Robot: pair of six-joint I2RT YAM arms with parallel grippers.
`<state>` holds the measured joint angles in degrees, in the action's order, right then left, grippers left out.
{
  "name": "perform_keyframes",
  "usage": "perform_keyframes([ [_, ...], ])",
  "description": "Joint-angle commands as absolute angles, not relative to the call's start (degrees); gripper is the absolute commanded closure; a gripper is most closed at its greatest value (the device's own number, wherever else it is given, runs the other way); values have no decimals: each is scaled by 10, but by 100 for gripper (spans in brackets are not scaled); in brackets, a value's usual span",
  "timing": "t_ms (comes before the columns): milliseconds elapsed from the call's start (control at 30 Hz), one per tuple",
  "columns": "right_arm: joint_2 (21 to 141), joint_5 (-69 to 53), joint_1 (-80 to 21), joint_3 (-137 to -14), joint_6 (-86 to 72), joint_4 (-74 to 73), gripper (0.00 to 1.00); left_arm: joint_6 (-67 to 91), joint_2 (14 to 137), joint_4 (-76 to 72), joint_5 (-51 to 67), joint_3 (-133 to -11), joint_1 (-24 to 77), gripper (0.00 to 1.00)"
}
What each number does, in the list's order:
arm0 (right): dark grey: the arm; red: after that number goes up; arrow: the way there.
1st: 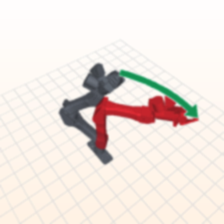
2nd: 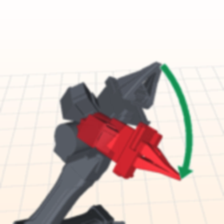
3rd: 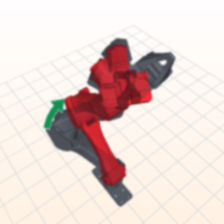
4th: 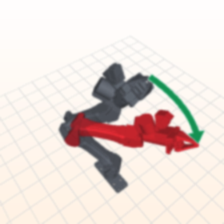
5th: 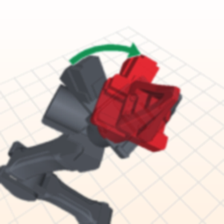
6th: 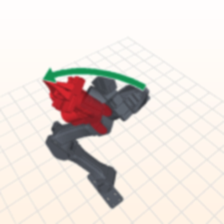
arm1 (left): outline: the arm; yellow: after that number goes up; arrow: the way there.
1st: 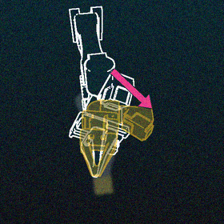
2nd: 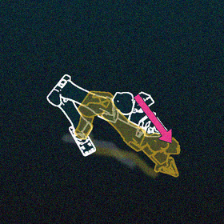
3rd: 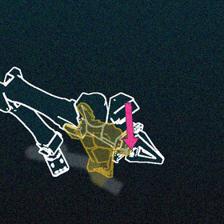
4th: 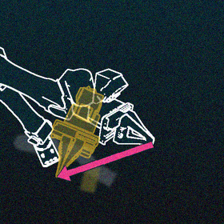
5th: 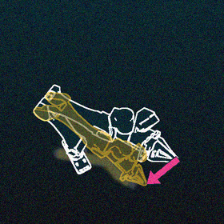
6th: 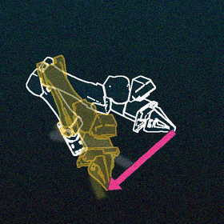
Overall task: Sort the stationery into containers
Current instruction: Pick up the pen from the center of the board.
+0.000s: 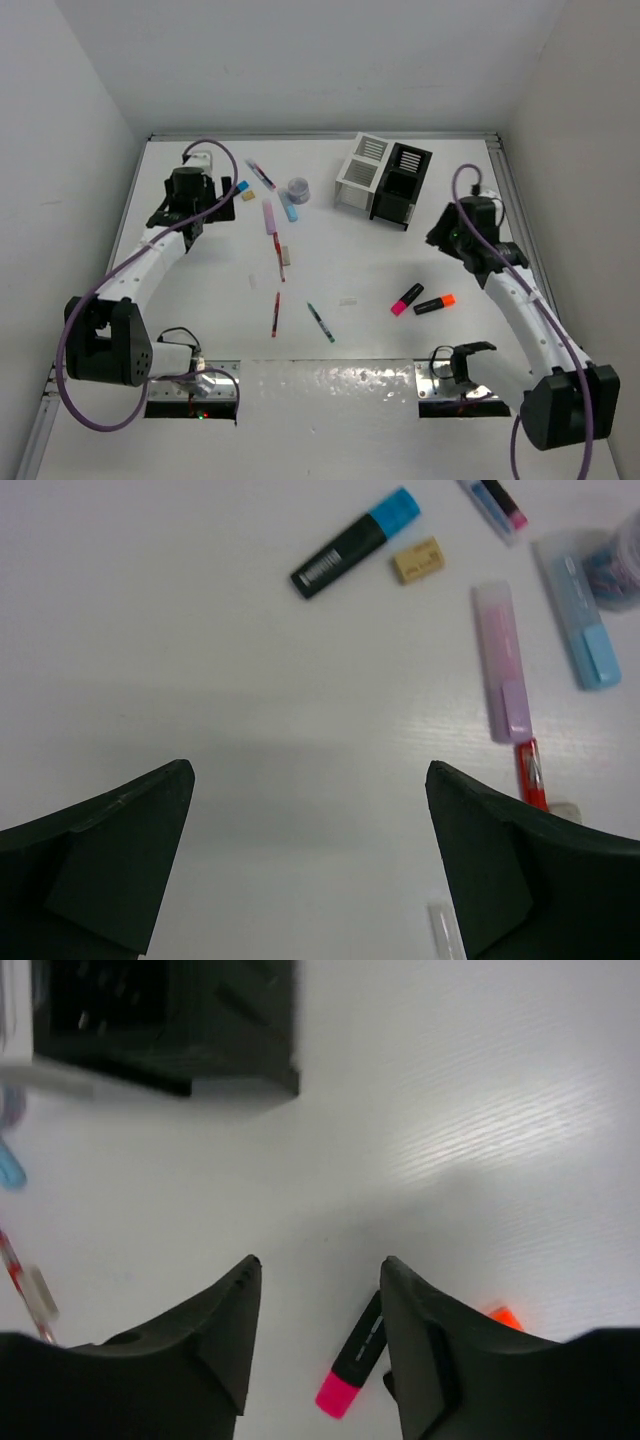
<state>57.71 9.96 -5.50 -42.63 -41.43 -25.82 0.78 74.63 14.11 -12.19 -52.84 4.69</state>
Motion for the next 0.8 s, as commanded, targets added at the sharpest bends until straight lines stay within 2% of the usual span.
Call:
perform_keyframes([
  [0,603,59,-145,-431,-290,-236,48,-5,737,192,-95,-548,56,0],
  [33,613,68,-174,-431,-270,-236,41,34,731,192,-92,-543,49,4],
  [133,675,87,-277,-458,-184,-244,36,62,708,179,-59,-524,33,16],
  [233,745,56,-362,-505,-131,-250,40,70,677,159,-57,-506,33,20],
  [333,821,97,-460,-559,-110,-240,44,93,632,140,-73,-483,31,21],
  [433,868,116,-503,-577,-125,-210,44,98,602,138,-56,-465,33,38],
  [467,874,136,-511,-578,-134,-205,44,91,594,148,-17,-459,35,44],
  [500,876,143,-514,-577,-146,-197,43,63,590,162,13,-461,50,55],
  [567,870,145,-508,-567,-183,-192,42,36,586,233,52,-479,82,61],
  [667,846,152,-478,-548,-245,-206,40,19,612,338,51,-518,142,61],
  [767,818,174,-461,-518,-279,-187,34,10,641,370,60,-562,215,60],
])
